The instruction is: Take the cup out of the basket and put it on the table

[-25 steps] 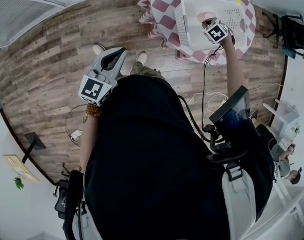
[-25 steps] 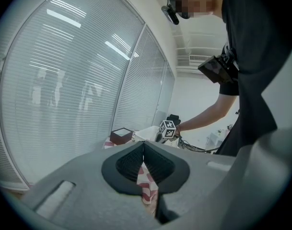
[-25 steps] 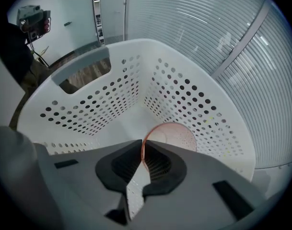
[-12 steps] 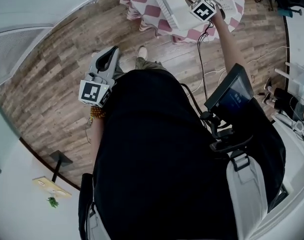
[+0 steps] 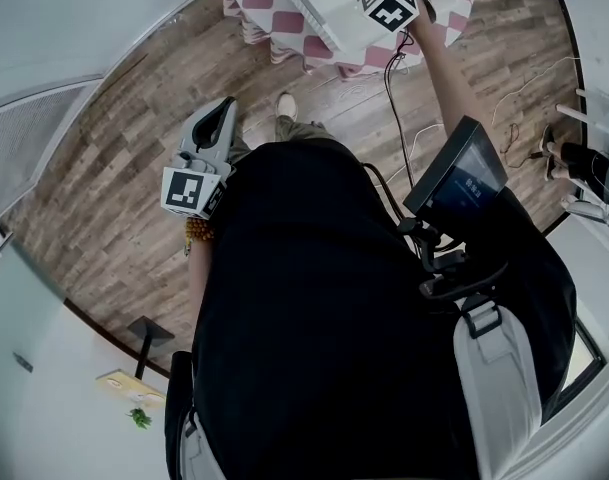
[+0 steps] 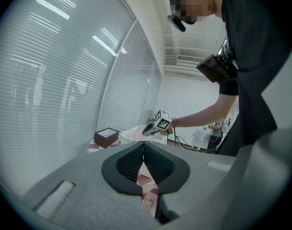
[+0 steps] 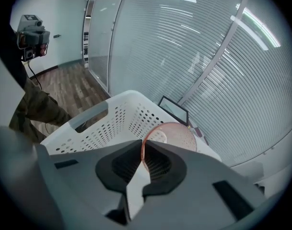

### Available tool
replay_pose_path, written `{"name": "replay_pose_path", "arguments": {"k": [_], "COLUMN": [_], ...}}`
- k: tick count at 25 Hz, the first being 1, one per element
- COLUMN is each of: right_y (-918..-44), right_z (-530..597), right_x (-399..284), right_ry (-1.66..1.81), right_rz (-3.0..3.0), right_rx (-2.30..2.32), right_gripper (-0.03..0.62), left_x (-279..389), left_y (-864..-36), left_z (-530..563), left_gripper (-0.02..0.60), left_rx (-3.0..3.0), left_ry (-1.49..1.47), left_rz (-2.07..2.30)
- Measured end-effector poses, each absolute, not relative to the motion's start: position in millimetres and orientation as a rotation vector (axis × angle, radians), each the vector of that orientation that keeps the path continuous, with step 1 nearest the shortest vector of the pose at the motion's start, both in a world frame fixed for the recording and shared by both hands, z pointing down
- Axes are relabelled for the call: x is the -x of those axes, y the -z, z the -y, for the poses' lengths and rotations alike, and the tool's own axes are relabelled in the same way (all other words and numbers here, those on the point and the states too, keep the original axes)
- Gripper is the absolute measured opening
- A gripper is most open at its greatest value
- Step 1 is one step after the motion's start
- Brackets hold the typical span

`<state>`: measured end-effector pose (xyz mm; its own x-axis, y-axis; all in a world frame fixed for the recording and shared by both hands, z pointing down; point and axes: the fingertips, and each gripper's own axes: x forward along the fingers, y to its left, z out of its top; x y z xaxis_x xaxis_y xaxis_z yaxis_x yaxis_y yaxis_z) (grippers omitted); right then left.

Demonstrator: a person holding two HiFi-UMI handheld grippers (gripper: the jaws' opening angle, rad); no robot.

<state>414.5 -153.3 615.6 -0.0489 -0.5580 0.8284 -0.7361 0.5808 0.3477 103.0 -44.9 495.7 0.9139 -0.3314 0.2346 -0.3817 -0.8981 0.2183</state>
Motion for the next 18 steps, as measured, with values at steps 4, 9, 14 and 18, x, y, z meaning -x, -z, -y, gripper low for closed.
{"name": "replay_pose_path", "arguments": {"k": [4, 9, 14, 18], "right_y": [-602.7, -589.6, -580.7, -569.4], "right_z": [158.5, 159.8, 157.3, 151.6], "right_x": [-409.3, -406.9, -405.9, -403.2], "right_ry": [-0.179, -0.162, -0.163, -0.152], "right_rz": [1.737, 1.760, 1.779, 1.793], "right_rx": [-1.111, -1.143, -1.202, -1.248], "right_gripper": [0.026, 0.026, 0.026, 0.026], "left_x": [-108.5, -113.9, -118.6, -124.4], "left_y": [-495.0, -494.5, -495.9, -494.2], "left_z": [46.5, 49.1, 52.8, 54.2], "left_gripper": [0.006, 0.006, 0.006, 0.006], "left_rx": [-2.826, -2.840, -2.866, -2.887], "left_ry": [-0.281, -0.280, -0.279, -0.280], "left_rz": [0.500, 0.471, 0.426, 0.388]}}
